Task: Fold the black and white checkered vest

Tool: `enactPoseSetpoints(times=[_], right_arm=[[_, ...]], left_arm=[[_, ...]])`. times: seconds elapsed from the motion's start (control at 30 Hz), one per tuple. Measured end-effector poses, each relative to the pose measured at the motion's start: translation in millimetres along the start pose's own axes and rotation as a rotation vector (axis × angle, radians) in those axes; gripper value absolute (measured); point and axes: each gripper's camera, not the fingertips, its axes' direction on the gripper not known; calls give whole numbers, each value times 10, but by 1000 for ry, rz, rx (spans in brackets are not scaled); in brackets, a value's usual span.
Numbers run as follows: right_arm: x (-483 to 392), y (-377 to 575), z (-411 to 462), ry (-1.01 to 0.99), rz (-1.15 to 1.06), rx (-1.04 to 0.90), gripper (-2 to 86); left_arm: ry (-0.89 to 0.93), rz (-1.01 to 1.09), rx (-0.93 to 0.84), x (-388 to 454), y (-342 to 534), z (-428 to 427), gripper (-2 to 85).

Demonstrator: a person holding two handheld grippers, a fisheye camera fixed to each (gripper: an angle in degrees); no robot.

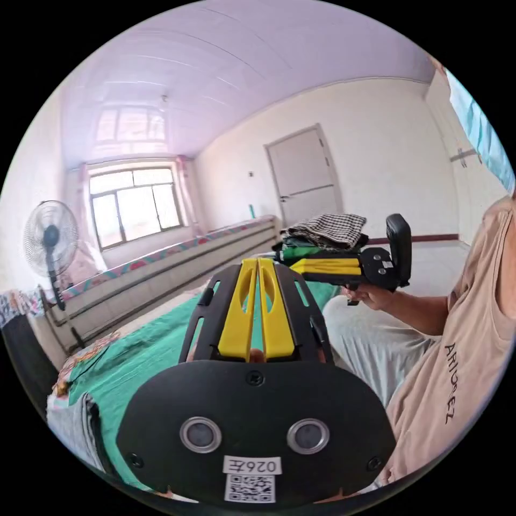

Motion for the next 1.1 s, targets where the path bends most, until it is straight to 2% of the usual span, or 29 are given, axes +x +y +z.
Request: enactPoseSetpoints(times=[0.17, 0.37, 0.47, 0.6, 0.77, 0.87, 1.0, 1.1], right_arm=[[1481, -1134, 713, 201, 219, 12, -12], [3471, -2667, 1818, 452, 313, -111, -10], [4701, -3417, 2487, 455, 410, -211, -1], [6193, -4286, 3587, 426, 552, -408, 47], [7014, -4986, 4918, 329, 643, -542, 62], [7233, -5170, 5747, 262, 698, -625, 91], [7303, -5137, 6692, 242, 815, -726, 162], [7242, -5117, 6928, 38, 934, -654, 82]], left_arm=[[284, -7, -46, -107, -725, 1542, 21], [457, -10, -151, -124, -1435, 3377, 54], [572, -111, -214, -186, -1701, 4356, 59], [639, -221, -302, -234, -1856, 5486, 83], [648, -345, -396, -344, -1986, 6872, 127], [640, -462, -438, -466, -1967, 7438, 164], [646, -519, -423, -561, -1937, 7837, 181], [642, -533, -438, -616, -1923, 8030, 147]])
